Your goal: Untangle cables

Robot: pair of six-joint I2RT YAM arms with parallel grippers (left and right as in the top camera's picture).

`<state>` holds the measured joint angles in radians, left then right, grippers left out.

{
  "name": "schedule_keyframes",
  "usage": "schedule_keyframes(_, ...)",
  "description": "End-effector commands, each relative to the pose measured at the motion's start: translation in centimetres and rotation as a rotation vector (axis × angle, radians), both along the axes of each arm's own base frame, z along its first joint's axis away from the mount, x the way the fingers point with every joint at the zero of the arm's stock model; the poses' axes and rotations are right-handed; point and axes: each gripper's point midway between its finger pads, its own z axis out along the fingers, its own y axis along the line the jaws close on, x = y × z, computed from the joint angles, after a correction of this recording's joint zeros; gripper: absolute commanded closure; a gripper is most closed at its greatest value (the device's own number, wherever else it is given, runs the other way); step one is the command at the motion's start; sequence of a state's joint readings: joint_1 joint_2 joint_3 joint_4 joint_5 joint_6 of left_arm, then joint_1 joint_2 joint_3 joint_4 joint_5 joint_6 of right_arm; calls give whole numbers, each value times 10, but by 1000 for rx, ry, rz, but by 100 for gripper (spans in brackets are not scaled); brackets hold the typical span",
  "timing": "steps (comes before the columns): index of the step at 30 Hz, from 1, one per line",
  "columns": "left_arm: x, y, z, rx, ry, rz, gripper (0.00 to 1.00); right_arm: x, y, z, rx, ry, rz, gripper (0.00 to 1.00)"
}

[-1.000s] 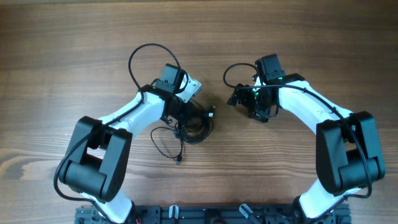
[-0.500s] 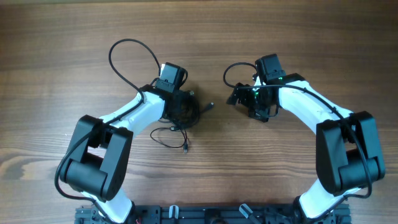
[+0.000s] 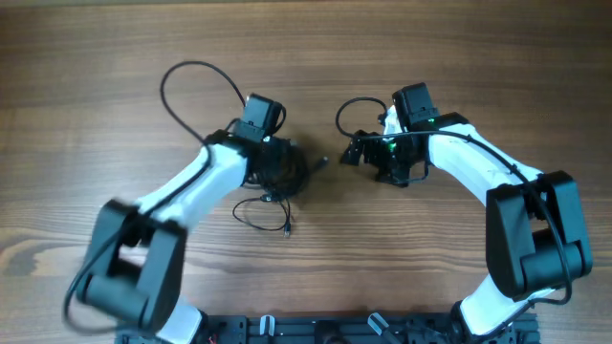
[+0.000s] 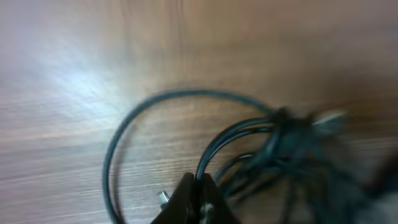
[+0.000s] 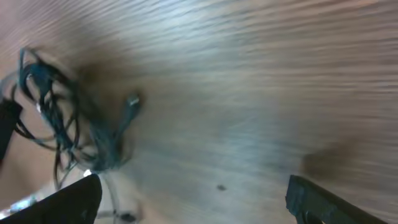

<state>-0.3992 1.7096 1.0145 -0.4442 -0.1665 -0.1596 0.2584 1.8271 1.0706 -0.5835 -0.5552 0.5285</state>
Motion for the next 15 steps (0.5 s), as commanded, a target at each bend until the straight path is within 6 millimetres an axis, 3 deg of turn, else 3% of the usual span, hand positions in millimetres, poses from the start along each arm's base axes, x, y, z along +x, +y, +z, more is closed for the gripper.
schedule_keyframes(1, 13, -4, 66, -73, -168, 8, 96, 1, 36, 41, 230, -26, 36, 13)
schedule_keyframes(2, 13, -5, 73, -84, -182, 6, 96, 5, 43, 46, 260, -18, 10, 17)
schedule_keyframes(5, 9, -13, 73, -127, -165, -22, 96, 15, 71, 63, 353, -16, -43, 44)
schedule_keyframes(9, 6, -15, 70, -135, -147, -29, 96, 26, 110, 76, 399, -51, -106, 45)
schedule_keyframes(15, -7, -29, 65, -205, -81, -77, 96, 33, 137, 44, 311, -44, -248, 44)
